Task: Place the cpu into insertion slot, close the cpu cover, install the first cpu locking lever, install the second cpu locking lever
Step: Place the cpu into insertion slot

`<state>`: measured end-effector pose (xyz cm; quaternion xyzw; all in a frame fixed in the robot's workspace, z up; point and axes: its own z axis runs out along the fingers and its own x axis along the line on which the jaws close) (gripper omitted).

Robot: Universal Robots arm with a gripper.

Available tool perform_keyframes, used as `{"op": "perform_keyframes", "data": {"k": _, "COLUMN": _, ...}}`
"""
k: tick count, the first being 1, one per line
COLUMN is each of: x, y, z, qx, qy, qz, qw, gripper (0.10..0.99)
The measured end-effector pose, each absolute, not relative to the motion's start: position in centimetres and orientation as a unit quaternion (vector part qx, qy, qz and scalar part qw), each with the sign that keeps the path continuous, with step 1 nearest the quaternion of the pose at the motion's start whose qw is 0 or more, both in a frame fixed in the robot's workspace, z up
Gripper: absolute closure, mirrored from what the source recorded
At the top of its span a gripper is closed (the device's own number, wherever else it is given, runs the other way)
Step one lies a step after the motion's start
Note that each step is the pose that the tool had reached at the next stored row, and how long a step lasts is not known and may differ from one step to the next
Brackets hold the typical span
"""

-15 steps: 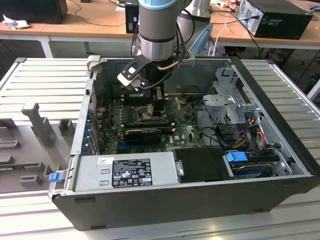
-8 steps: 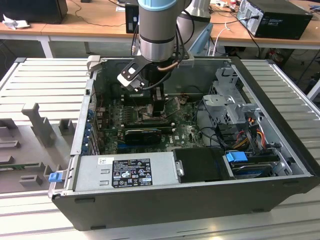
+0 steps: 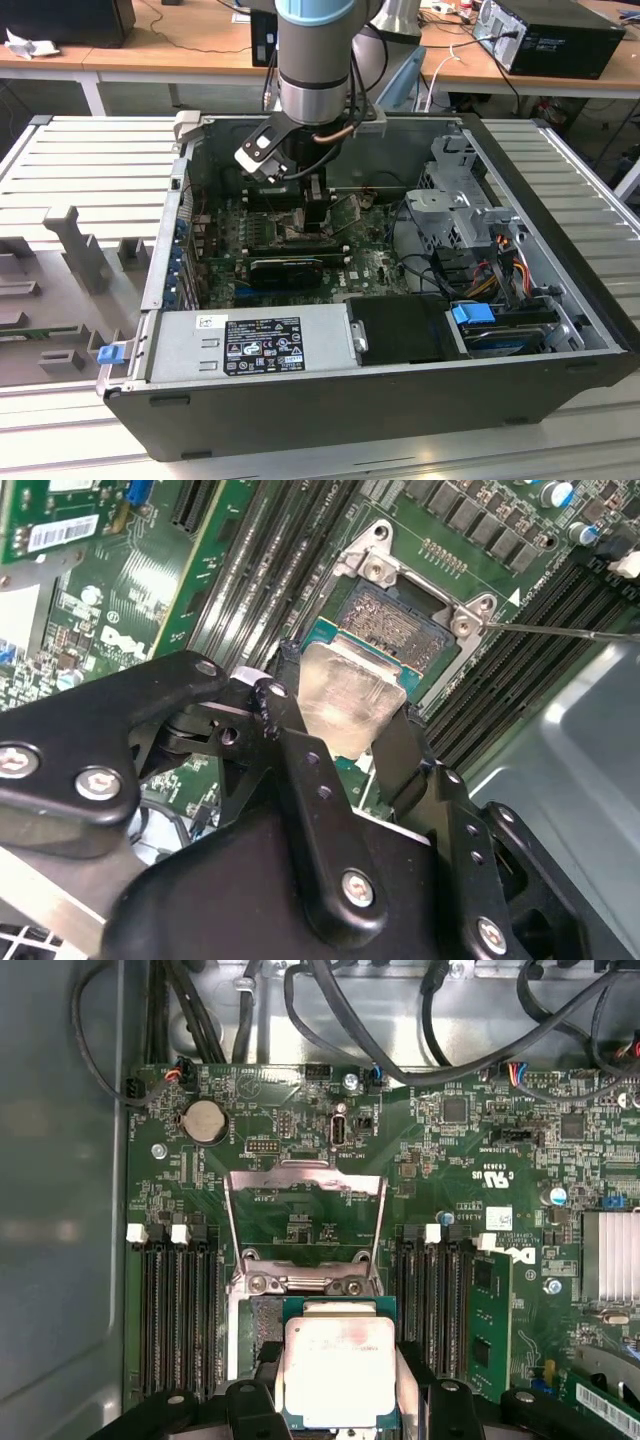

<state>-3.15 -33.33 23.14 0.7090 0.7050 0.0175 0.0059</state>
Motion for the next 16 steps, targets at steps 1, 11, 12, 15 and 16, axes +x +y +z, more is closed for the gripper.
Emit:
{"op": "perform_keyframes", "data": {"k": 1, "x": -3.4, "y": -33.3, "z": 23.0, "qx": 0.711, "qy": 0.703, "qz": 0.017, "qw": 0.006, "gripper": 0.553}}
{"op": "perform_keyframes", "data": {"k": 11, "x": -4.2, "y": -32.6, "z": 22.2, "qx": 0.711, "qy": 0.703, "qz": 0.017, "qw": 0.006, "gripper": 0.553}}
{"op": "perform_keyframes", "data": {"k": 12, "x": -4.4, "y": -32.5, "z": 21.9, "qx": 0.711, "qy": 0.703, "qz": 0.017, "qw": 0.006, "gripper": 0.553}}
{"op": "perform_keyframes", "data": {"k": 15, "x": -4.5, "y": -32.4, "z": 21.3, "qx": 0.711, "qy": 0.703, "qz": 0.017, "qw": 0.006, "gripper": 0.553}}
{"op": "perform_keyframes", "data": {"k": 16, "x": -4.5, "y": -32.3, "z": 21.1, "qx": 0.712, "qy": 0.702, "qz": 0.017, "qw": 0.005, "gripper": 0.553}}
